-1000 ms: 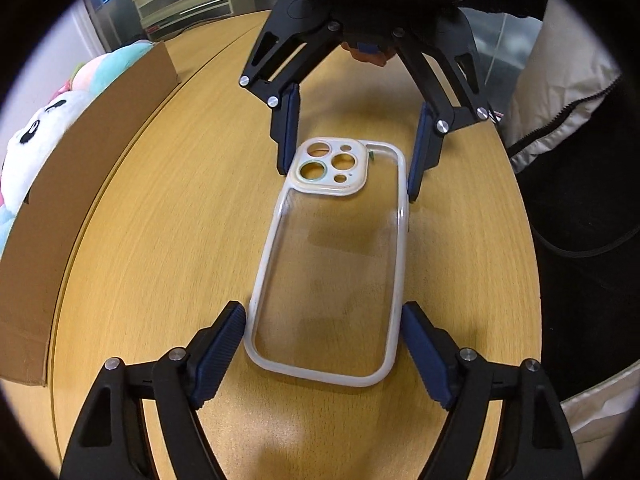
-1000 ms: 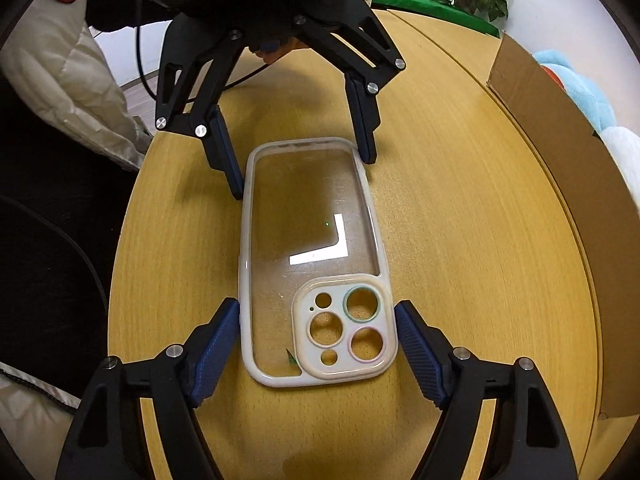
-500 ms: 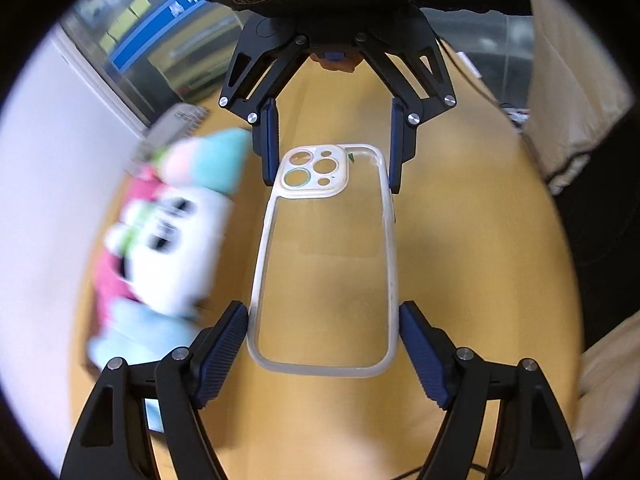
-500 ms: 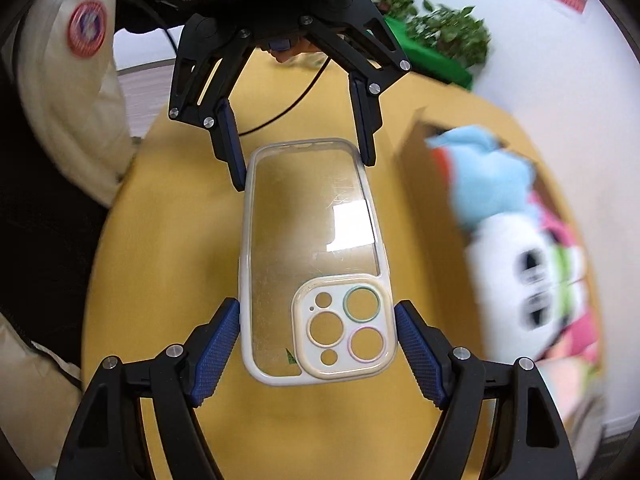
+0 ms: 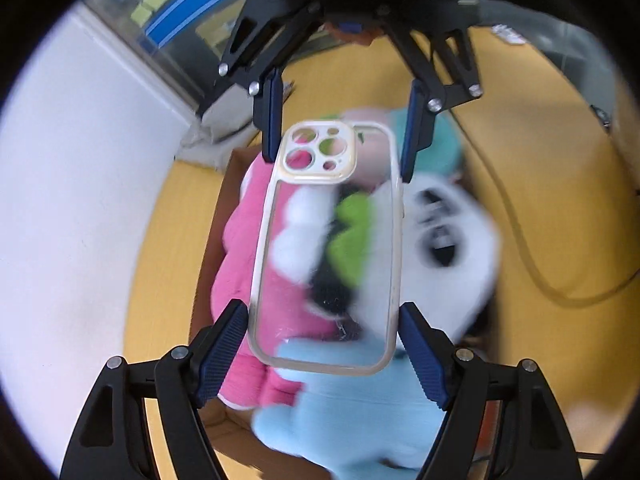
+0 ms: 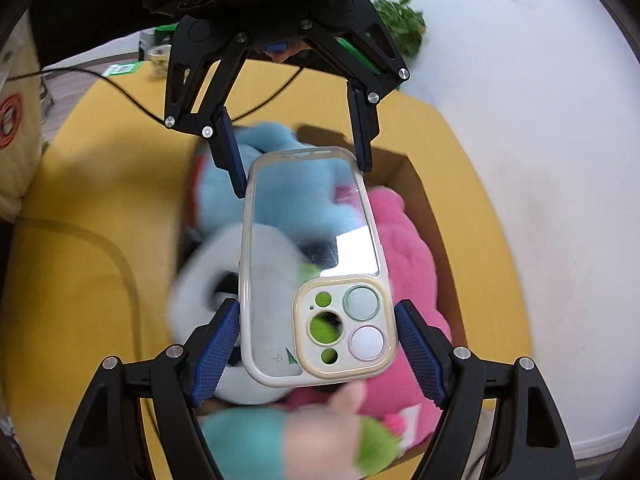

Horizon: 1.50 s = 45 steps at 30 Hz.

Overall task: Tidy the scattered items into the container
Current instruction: 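Carry the phone case with both grippers and lower it onto the plushes, then open both grippers and release the phone case into the box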

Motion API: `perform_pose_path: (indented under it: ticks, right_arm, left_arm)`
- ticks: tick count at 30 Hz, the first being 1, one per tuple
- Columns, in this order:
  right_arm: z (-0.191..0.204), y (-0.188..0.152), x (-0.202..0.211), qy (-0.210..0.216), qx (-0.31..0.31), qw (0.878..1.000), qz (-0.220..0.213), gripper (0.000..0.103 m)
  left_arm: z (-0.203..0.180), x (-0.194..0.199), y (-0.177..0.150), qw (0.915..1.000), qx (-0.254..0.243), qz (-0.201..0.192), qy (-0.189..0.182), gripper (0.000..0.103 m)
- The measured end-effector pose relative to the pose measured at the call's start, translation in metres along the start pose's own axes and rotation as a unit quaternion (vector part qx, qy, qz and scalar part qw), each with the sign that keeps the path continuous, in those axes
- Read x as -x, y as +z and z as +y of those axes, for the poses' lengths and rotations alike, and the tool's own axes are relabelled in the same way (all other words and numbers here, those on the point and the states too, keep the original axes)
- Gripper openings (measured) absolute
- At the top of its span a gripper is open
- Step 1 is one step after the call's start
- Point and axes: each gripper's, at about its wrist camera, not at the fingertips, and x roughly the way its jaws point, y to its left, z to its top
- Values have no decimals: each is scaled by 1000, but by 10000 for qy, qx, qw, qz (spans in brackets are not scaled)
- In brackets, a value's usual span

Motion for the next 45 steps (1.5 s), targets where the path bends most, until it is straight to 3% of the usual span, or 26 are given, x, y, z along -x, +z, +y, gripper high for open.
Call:
perform_pose_path:
  ticks: [2, 9, 17, 19, 21, 26, 31, 36, 38, 41, 45]
  right_arm:
    - [-17, -5, -15, 8, -110, 9999, 40, 82]
    - [-67, -23, -55, 300, -329, 9989, 164, 82]
    - [-92, -40, -70, 720, -759, 9944, 169, 82]
    - [-92, -40, -74, 792, -815, 9930, 311, 82]
    - [-92, -40, -74, 746, -875, 9927, 360, 87]
    - [-95, -36, -50, 491, -1105, 9921, 326, 93]
    - [-80, -25, -5, 232, -1190, 9922, 297, 96]
    - [-24, -6, 34, -465, -1490, 9875, 195, 96]
    - [8, -8, 43, -897, -1938, 9768, 187, 96]
    - [33, -1, 52, -1393, -2967, 9447, 64, 96]
    - [58, -3, 50, -1712, -4525, 8747, -291, 98]
  left_arm:
    - [13, -20, 0, 9998, -63, 153, -81, 62]
    - [48, -70, -2, 9992, 23, 277, -283, 61]
    - [70, -69, -4, 9986, 324, 101, -394, 63]
    - [74, -69, -4, 9988, 422, 130, -219, 63]
    - [77, -66, -4, 9983, 522, 120, -222, 63]
    - [77, -43, -3, 9973, 725, 76, -35, 63]
    - [62, 5, -3, 9947, 1021, -6, 150, 64]
    - [8, 62, -23, 9856, 1640, -177, 371, 69]
    - [-14, 76, -22, 9768, 2053, -312, 524, 77]
    - [-39, 80, -17, 9533, 2925, -493, 570, 78]
    - [-83, 86, -23, 9112, 3975, -648, 868, 78]
